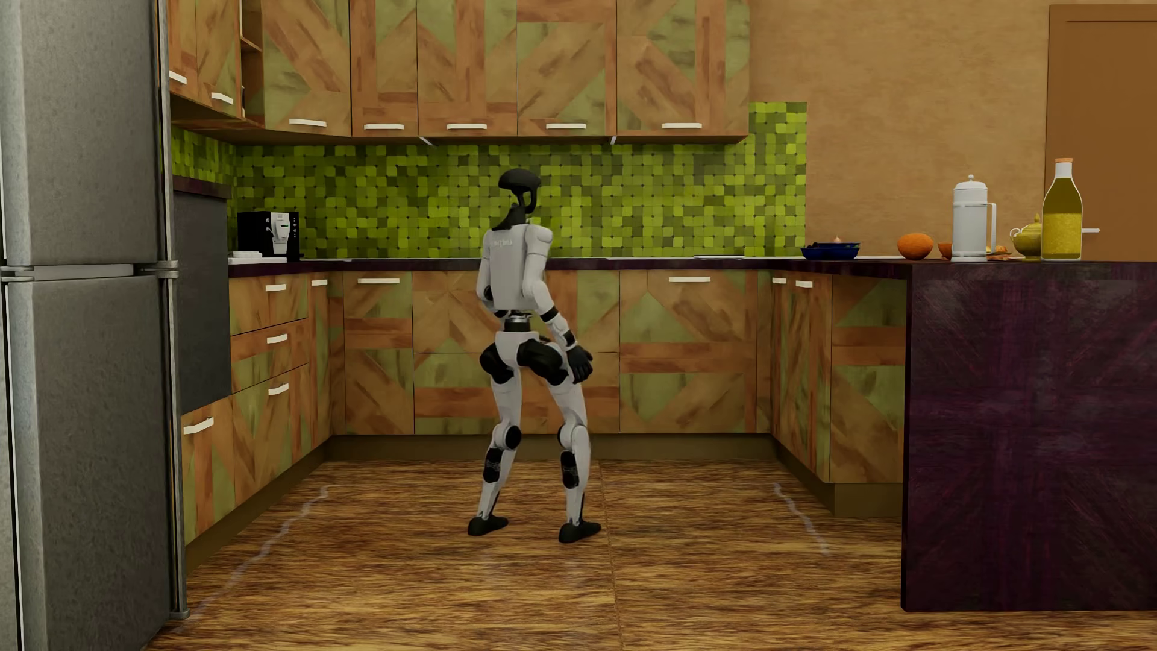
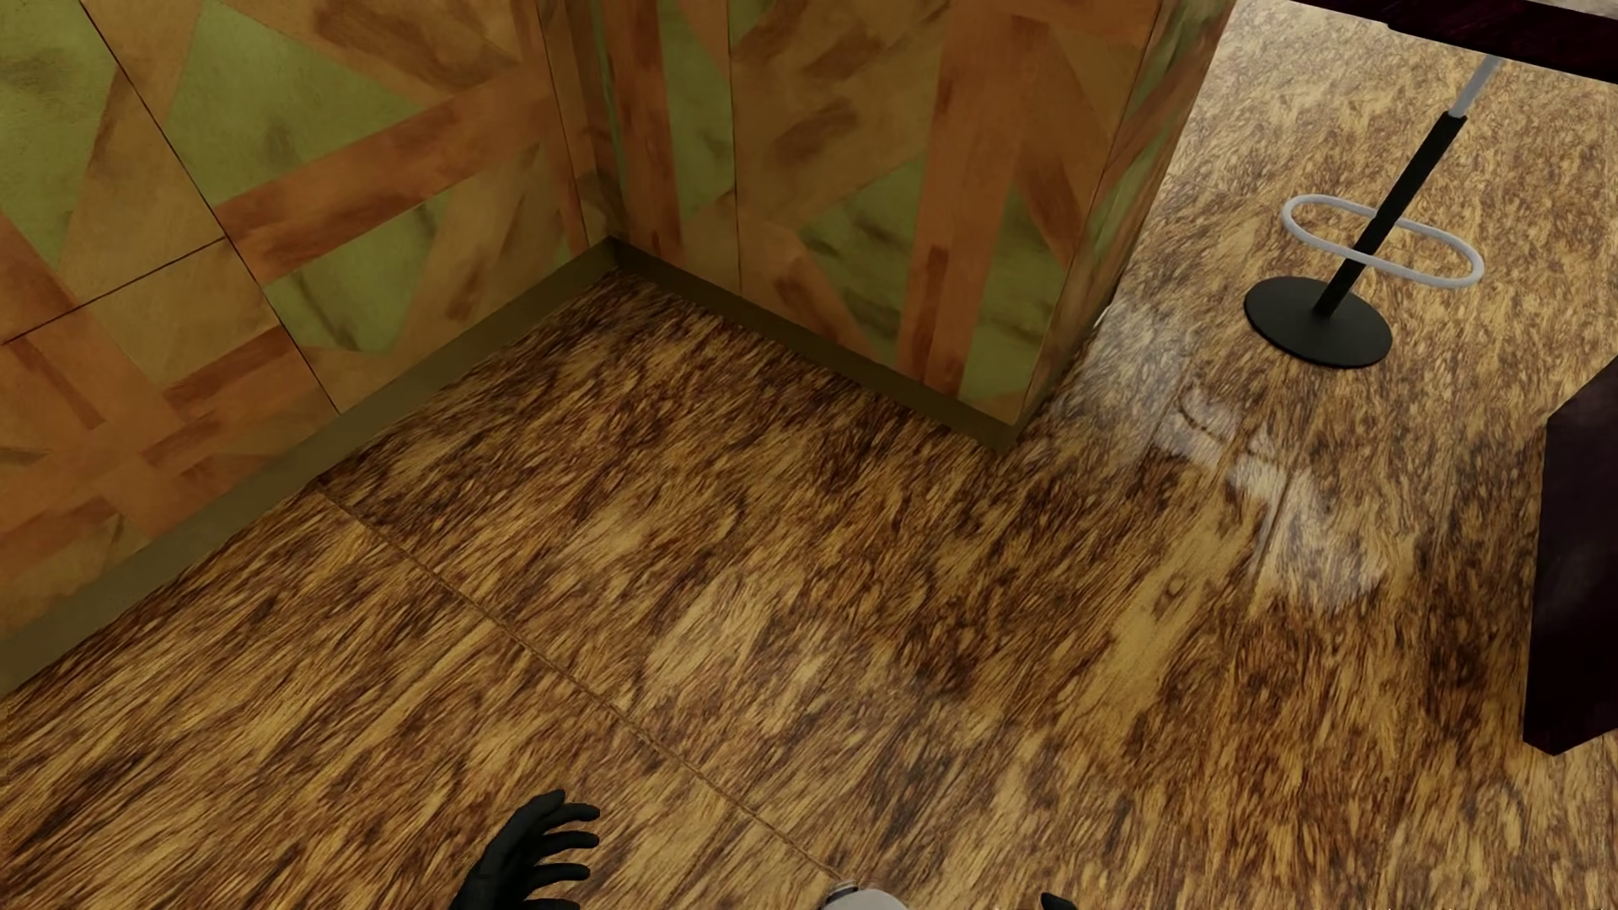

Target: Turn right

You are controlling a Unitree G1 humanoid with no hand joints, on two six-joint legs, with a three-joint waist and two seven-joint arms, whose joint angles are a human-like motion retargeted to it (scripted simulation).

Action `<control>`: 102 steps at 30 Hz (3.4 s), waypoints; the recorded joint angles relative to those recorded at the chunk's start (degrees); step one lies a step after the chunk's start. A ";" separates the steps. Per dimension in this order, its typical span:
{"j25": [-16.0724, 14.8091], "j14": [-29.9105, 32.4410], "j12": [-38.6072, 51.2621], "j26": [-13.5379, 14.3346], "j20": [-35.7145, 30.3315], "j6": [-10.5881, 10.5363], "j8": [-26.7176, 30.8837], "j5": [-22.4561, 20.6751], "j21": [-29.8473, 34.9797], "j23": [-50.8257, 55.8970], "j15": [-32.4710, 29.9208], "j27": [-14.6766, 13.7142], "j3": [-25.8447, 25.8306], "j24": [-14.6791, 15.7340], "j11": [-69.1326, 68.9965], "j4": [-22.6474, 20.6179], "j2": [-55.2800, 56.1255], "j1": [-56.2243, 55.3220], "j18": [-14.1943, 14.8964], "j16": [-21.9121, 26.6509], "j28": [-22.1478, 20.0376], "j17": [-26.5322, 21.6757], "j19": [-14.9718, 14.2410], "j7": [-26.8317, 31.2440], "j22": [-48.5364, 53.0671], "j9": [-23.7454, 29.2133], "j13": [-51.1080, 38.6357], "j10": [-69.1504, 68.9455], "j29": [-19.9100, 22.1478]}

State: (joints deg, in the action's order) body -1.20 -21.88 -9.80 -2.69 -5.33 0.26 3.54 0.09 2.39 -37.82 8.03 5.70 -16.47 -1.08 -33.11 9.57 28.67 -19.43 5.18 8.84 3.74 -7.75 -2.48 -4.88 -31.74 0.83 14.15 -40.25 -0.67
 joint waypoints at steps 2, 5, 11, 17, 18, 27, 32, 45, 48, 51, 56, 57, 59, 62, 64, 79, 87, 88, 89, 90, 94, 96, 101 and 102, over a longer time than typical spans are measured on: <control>-2.24 -0.39 -1.16 0.83 -1.00 -0.77 0.47 -0.85 1.15 0.18 -0.19 -1.82 0.07 -1.04 1.66 -0.15 -0.83 0.63 0.12 -0.36 -0.37 0.23 -0.10 1.69 -1.03 0.71 1.19 0.31 2.74; -3.98 1.27 0.78 -2.04 2.34 0.25 -1.22 -0.23 1.29 1.04 7.00 -2.28 -1.58 0.90 1.05 0.22 -0.46 2.20 -0.03 3.35 1.40 -1.37 4.04 0.57 -2.09 1.28 2.36 3.47 1.74; 1.33 -3.58 -2.02 -1.54 -1.58 1.15 -0.42 -0.49 -0.19 3.08 -1.41 -0.41 3.40 -1.39 -3.08 -0.48 3.21 -1.12 -0.39 0.82 -1.95 2.32 -0.04 3.86 0.56 -0.65 1.62 -6.66 0.40; -5.98 -0.56 2.58 0.47 -0.09 -0.99 -0.55 -0.35 -0.85 -0.92 4.03 -7.34 7.74 -0.37 -10.62 -2.17 4.92 -6.71 0.75 0.25 -3.82 -0.47 0.03 6.68 -1.98 1.71 0.29 -18.45 1.11; -6.35 -1.99 1.52 0.98 1.59 -2.41 -0.13 -0.96 -0.29 -0.70 3.98 -7.13 7.47 -1.19 -9.13 -2.78 5.14 -6.92 -0.47 0.14 -3.10 -0.24 0.05 7.98 -2.84 1.56 0.74 -12.30 0.79; -2.10 -2.30 3.86 -0.14 1.27 2.78 -2.17 2.47 1.15 0.01 10.90 3.60 1.46 0.68 -9.38 -0.69 3.82 -0.52 0.75 1.63 -2.85 -1.43 0.79 0.98 -2.65 1.41 1.44 -3.37 0.90; -1.53 -2.72 0.02 -2.35 3.48 -0.94 0.76 -0.38 -1.18 0.21 2.11 -5.72 6.20 -2.78 -4.75 -3.34 2.43 -3.06 0.18 3.04 -0.57 -0.27 0.05 8.06 -3.69 1.89 4.38 -5.47 0.12; -2.37 -3.82 3.85 0.72 0.75 1.57 -2.92 4.96 0.13 -0.58 17.48 -3.76 4.50 0.41 -17.53 -1.55 0.78 -0.04 1.95 1.09 -3.31 -3.70 -3.44 2.89 -2.06 -0.34 3.07 -5.76 0.62; 1.46 -1.65 1.66 0.65 0.81 -1.98 -0.78 1.05 -1.33 -0.97 9.35 -1.82 7.88 0.39 -13.65 -3.79 1.78 -6.45 0.35 -0.20 -3.63 -2.34 -0.35 7.38 -0.91 0.18 3.55 -13.39 1.20; -2.64 -0.60 -1.87 0.03 1.77 -2.12 -0.25 0.74 -0.15 -0.44 13.11 -2.55 4.59 -1.01 -11.19 -4.48 1.49 -4.58 -1.71 3.90 -1.61 -0.38 2.45 4.51 -1.69 0.73 2.29 -4.84 3.74; -1.94 -1.87 2.10 0.37 0.49 2.54 -2.77 3.70 -0.66 -0.48 7.02 2.15 5.59 1.65 -10.98 -2.58 1.10 -4.17 -0.99 1.10 -3.63 -3.36 -0.98 1.97 -0.21 1.12 -1.47 -9.08 -2.00; -1.69 -0.93 1.78 1.47 -0.18 2.22 -2.04 2.84 -0.13 -0.41 6.34 0.83 6.29 2.20 -10.00 -3.11 0.74 -4.69 -0.93 0.75 -4.18 -2.66 -1.02 3.77 -0.80 1.57 -0.81 -10.53 -2.09; -1.96 -4.12 -0.66 0.87 0.75 -0.19 -0.83 0.40 -0.45 0.64 4.32 -3.14 5.48 2.41 -7.28 -3.15 0.48 -2.61 -0.76 1.48 -4.04 0.12 -1.41 7.01 0.02 1.39 1.90 -6.49 -1.76; -3.24 -3.43 1.88 -1.77 2.86 1.37 -1.64 1.75 -0.36 2.73 12.11 -6.45 2.85 1.57 -11.18 -2.72 1.37 0.30 -0.30 3.58 -2.64 0.62 7.77 3.51 -3.02 1.56 1.82 -3.90 0.86; -1.58 -4.71 1.88 -0.48 1.86 2.23 -1.95 2.68 0.85 0.44 9.38 -5.54 4.42 0.56 -12.67 -2.05 2.03 -1.03 0.27 1.58 -2.84 -0.59 -0.46 2.95 -1.53 1.21 -0.44 -8.66 -1.11; -1.43 5.00 1.83 2.19 3.65 0.72 -2.47 3.58 0.47 2.16 2.93 1.58 11.55 1.25 -2.66 -5.46 -3.84 -2.63 -0.95 2.30 -2.54 -1.07 -0.98 7.27 -2.34 -0.57 -0.13 0.87 -1.92; 1.88 4.24 2.43 -0.15 2.34 -0.44 -2.80 3.80 0.46 1.56 3.27 0.21 11.53 1.10 -2.22 -5.42 -5.06 -1.24 -0.84 0.69 1.14 -1.15 -1.57 7.25 -1.46 1.61 -2.74 1.64 -0.69; 1.66 4.24 2.42 1.04 2.97 -0.29 -2.95 3.90 0.28 1.98 3.53 0.05 11.38 1.64 -2.42 -5.51 -4.91 -1.30 -0.76 1.75 0.81 -0.63 -1.50 7.41 -2.57 1.48 -2.83 1.80 -0.60; 1.42 4.35 2.72 1.52 3.39 -0.18 -2.96 4.04 0.83 1.74 3.61 -0.17 11.54 1.66 -2.57 -5.66 -4.51 -1.61 -0.75 1.76 0.03 -0.74 -1.50 7.43 -2.04 1.43 -3.40 1.94 -0.62; 1.28 4.17 2.37 2.08 3.01 -0.38 -2.95 4.07 0.31 2.27 3.75 -0.80 11.91 1.25 -2.72 -5.69 -4.61 -1.54 -0.81 1.05 -1.03 -1.20 -1.56 7.43 -1.22 1.81 -3.11 1.72 -0.80; 1.63 4.68 0.98 2.62 3.53 0.15 -2.46 3.64 0.72 1.90 3.16 -1.53 10.87 -0.55 -1.87 -5.26 -5.05 -0.61 -0.60 1.49 -3.81 -0.67 -1.32 6.83 -2.64 2.42 -3.41 2.89 -1.23; 1.00 4.56 1.32 2.05 3.04 -0.04 -2.45 3.10 -0.29 1.67 2.82 -0.61 10.74 0.10 -1.45 -4.75 -5.24 -0.63 -0.44 2.98 -3.76 -1.48 -1.18 6.83 -2.04 2.20 -2.49 2.65 -1.94; -1.14 5.01 1.57 0.98 2.70 0.20 -2.67 3.42 0.84 1.05 2.55 1.34 12.16 2.06 -1.48 -5.08 -5.01 -0.98 -0.50 1.11 0.48 -0.81 -1.22 7.10 -2.49 0.71 -2.50 2.70 -1.25; -1.39 4.95 0.74 0.49 3.05 0.06 -2.72 3.40 0.35 1.85 2.53 0.98 12.63 1.63 -1.60 -5.07 -4.68 -1.44 -0.53 1.51 1.54 -1.21 -1.25 7.19 -1.84 0.31 -2.63 2.38 -1.37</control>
State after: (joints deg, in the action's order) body -2.59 -16.93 -9.07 -2.20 -2.29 0.32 0.82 3.50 2.74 -35.97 10.56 6.68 -3.84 0.55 -34.71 4.49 23.99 -20.86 4.65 10.35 5.28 -8.97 -3.73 2.30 -33.58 1.15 11.52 -37.87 -2.05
